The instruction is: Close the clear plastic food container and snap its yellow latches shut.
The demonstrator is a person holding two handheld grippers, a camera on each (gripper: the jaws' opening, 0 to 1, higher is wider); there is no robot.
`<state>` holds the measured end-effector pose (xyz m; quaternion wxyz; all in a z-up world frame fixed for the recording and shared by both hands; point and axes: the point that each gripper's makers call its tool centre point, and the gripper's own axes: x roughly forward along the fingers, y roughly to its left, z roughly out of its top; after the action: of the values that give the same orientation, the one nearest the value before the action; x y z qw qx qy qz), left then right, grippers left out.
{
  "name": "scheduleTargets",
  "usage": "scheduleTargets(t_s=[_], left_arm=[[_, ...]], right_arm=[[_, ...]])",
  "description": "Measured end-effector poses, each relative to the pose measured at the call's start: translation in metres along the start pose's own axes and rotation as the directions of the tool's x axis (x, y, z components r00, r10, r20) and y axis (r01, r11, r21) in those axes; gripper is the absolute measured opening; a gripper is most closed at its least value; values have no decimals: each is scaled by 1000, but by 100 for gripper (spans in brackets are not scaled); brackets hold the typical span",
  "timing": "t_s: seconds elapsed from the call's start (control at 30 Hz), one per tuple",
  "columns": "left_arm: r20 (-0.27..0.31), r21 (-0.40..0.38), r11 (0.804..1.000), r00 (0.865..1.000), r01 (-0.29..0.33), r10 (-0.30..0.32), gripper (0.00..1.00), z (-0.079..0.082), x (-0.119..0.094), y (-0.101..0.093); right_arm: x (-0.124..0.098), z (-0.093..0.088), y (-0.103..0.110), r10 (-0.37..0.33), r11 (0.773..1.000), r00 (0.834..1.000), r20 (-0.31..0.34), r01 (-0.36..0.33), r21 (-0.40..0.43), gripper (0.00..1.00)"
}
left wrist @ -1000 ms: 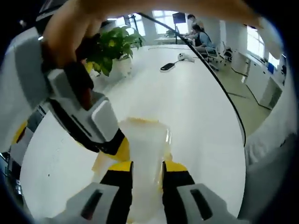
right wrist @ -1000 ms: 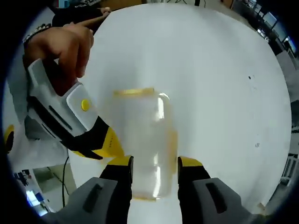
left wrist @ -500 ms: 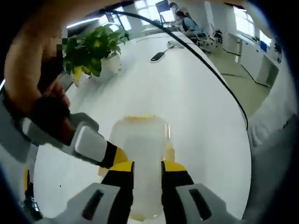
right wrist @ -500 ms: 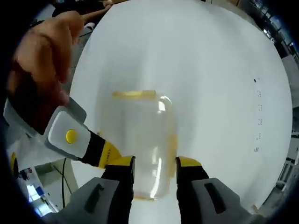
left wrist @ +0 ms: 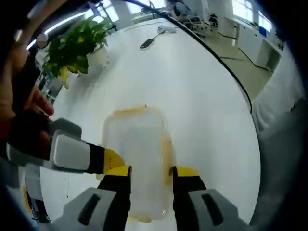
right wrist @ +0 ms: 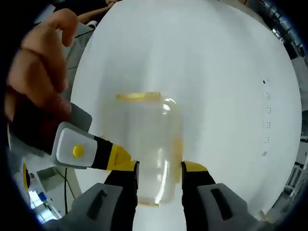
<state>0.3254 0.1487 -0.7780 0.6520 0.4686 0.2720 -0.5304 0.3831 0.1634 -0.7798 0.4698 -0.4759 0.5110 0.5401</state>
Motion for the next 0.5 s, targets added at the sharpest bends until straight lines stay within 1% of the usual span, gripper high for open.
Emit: scheduleTargets(t_s=[0.07,0.27,0.43,0.5], left_arm=[[1,-26,1000,1000,1,-1,28,1,-1,1],[12,-57,998,1000,-4,5,27,2,0,0],[25,-79,997,1000,10,-8,26,3,0,0],[37,-109,994,999,4,0,26,4,0,0]], right_arm=[[0,0,1,-2,1000,1000,-6,2,1,32],[1,-1,5,-5,1000,1000,-19,5,5,32],[3,-1,6,-3,1000,999,-52,3,11,31],[3,-1,6,-5,1000,998,-65,6,10,31]])
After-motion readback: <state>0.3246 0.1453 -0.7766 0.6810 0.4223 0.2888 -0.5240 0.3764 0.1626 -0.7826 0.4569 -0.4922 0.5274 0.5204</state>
